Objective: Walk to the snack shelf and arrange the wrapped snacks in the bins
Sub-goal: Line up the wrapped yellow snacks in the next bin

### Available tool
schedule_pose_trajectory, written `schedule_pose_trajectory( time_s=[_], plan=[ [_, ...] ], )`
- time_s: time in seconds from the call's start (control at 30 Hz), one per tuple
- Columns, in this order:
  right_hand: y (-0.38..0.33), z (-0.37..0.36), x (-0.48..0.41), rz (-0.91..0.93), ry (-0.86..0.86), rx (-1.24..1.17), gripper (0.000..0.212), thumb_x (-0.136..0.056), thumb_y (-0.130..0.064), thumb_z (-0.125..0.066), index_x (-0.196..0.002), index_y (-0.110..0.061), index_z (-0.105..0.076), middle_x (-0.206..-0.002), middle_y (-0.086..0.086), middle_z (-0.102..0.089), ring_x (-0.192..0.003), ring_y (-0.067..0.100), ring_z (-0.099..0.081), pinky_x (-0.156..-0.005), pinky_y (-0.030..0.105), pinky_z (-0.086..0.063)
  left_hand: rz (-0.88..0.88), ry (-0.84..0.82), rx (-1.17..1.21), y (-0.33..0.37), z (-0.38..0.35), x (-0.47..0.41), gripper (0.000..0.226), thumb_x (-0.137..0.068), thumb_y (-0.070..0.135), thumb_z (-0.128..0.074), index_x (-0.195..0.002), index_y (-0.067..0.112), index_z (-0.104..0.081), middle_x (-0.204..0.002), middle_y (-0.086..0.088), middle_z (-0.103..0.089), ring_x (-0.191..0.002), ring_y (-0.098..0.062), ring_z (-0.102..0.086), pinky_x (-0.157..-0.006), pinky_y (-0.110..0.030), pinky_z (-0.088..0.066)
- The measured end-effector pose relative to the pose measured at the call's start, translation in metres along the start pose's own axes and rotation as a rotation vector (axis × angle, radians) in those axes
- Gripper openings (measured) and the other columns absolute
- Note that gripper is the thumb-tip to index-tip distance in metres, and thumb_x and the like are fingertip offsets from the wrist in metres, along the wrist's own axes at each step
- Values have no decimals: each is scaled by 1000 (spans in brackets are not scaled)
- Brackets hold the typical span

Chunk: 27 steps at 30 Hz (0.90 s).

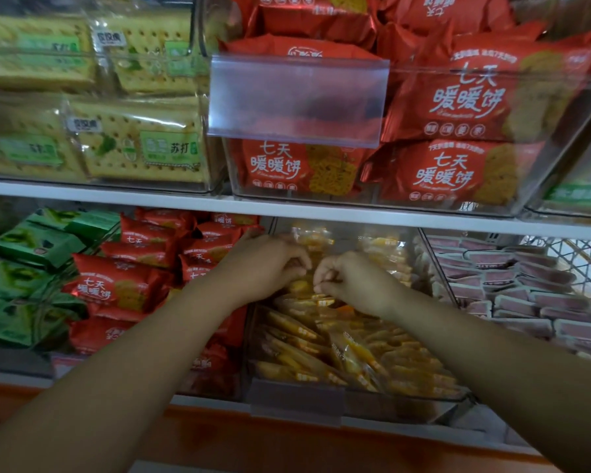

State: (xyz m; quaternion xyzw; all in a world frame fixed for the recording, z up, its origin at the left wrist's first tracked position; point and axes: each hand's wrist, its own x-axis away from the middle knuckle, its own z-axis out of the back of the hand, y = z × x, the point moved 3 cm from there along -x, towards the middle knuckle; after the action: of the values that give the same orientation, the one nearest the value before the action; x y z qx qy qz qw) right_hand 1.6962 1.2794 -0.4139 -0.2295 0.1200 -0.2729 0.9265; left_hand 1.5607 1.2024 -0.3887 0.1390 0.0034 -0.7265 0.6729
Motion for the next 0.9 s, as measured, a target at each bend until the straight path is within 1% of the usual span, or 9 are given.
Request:
schedule_pose_trajectory(
  time_s=[0.07, 0.17, 0.23, 0.3, 0.4, 0.53, 0.63, 0.73, 0.9],
  plan=[
    [1, 7, 4, 34, 36, 42, 2, -81, -24, -70, -81, -25, -68, -82, -10, -66, -78, 4, -61, -75, 27, -50, -21, -34, 151, 9, 6, 19, 21, -87, 46, -58, -105, 36, -66, -111, 15, -64, -103, -5, -57, -97, -35, -39],
    [1, 28, 17, 58, 14, 2, 6, -80, -27, -71, -76, -26, -68, -73, -16, -65, -70, -5, -59, -68, 11, -45, -8, -337, 217, 23, 2, 49, 58, -75, 66, -58, -126, 41, -51, -133, 20, -48, -118, 1, -44, -102, -26, -36],
    [4, 37, 29, 41, -144, 6, 2, -81, -29, -70, -81, -27, -70, -79, -15, -69, -75, -7, -60, -71, 9, -45, 0, -505, 82, 26, -5, 63, 81, -69, 71, -61, -140, 44, -32, -150, 22, -24, -134, -1, -24, -111, -29, -22],
    [8, 40, 39, 12, -293, 52, 14, -82, -29, -69, -94, -23, -73, -94, -12, -71, -86, -5, -62, -81, 14, -47, -8, -575, -79, 27, -7, 67, 92, -69, 73, -60, -145, 47, -14, -155, 22, -6, -141, -5, -8, -116, -44, -5],
    [13, 36, 42, -2, -343, 110, 23, -84, -31, -67, -105, -22, -71, -105, -12, -69, -96, -1, -60, -89, 19, -46, -14, -595, -218, 28, -10, 65, 95, -73, 71, -56, -147, 45, -1, -157, 16, 1, -143, -11, -3, -115, -52, 7],
    [18, 39, 33, -14, -249, 169, 18, -90, -25, -60, -99, -15, -72, -101, -5, -71, -92, 6, -62, -84, 21, -45, 3, -602, -304, 26, -12, 59, 102, -72, 74, -53, -148, 40, 5, -158, 11, 6, -145, -17, -4, -112, -54, 15],
    [32, 40, 29, -83, -272, 308, 17, -87, -17, -60, -99, -12, -71, -105, 0, -70, -99, 14, -62, -83, 21, -44, 17, -561, -316, 24, -13, 52, 105, -70, 77, -53, -149, 38, 4, -159, 9, 5, -145, -20, -8, -108, -54, 23],
    [42, 36, 26, -157, -378, 376, 18, -86, -14, -60, -99, -11, -72, -104, 4, -70, -99, 18, -62, -88, 34, -49, 25, -541, -316, 23, -14, 45, 105, -69, 78, -54, -149, 36, -1, -158, 8, 1, -144, -21, -11, -105, -55, 25],
    [35, 37, 19, -138, -321, 433, 17, -85, -15, -56, -89, -17, -73, -97, 1, -71, -94, 17, -63, -79, 26, -48, 29, -512, -302, 23, -14, 44, 103, -69, 77, -55, -149, 36, -3, -157, 8, -3, -143, -21, -12, -105, -54, 24]
  ],
)
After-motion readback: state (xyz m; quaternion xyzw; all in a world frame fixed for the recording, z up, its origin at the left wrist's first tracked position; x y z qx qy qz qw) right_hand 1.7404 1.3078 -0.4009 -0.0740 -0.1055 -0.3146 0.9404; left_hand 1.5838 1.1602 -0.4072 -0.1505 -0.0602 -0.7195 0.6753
